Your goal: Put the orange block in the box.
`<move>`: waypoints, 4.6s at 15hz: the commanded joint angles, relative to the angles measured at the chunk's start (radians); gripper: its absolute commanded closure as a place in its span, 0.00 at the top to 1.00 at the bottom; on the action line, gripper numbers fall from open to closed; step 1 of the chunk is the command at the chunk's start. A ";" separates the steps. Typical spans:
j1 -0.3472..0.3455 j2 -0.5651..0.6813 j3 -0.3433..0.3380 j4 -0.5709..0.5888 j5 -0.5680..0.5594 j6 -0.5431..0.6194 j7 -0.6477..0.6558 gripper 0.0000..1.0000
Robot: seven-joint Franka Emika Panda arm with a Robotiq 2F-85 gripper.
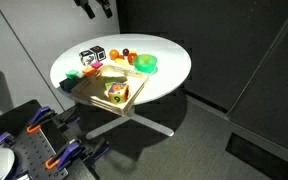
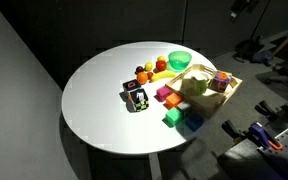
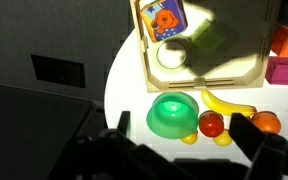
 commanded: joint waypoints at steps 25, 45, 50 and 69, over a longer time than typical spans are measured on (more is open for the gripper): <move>0.129 0.184 0.004 0.079 0.161 -0.036 -0.032 1.00; 0.234 0.441 0.140 0.187 0.070 -0.150 0.203 1.00; 0.253 0.490 0.144 0.180 0.118 -0.101 0.153 1.00; 0.276 0.578 0.153 0.228 0.113 -0.112 0.148 1.00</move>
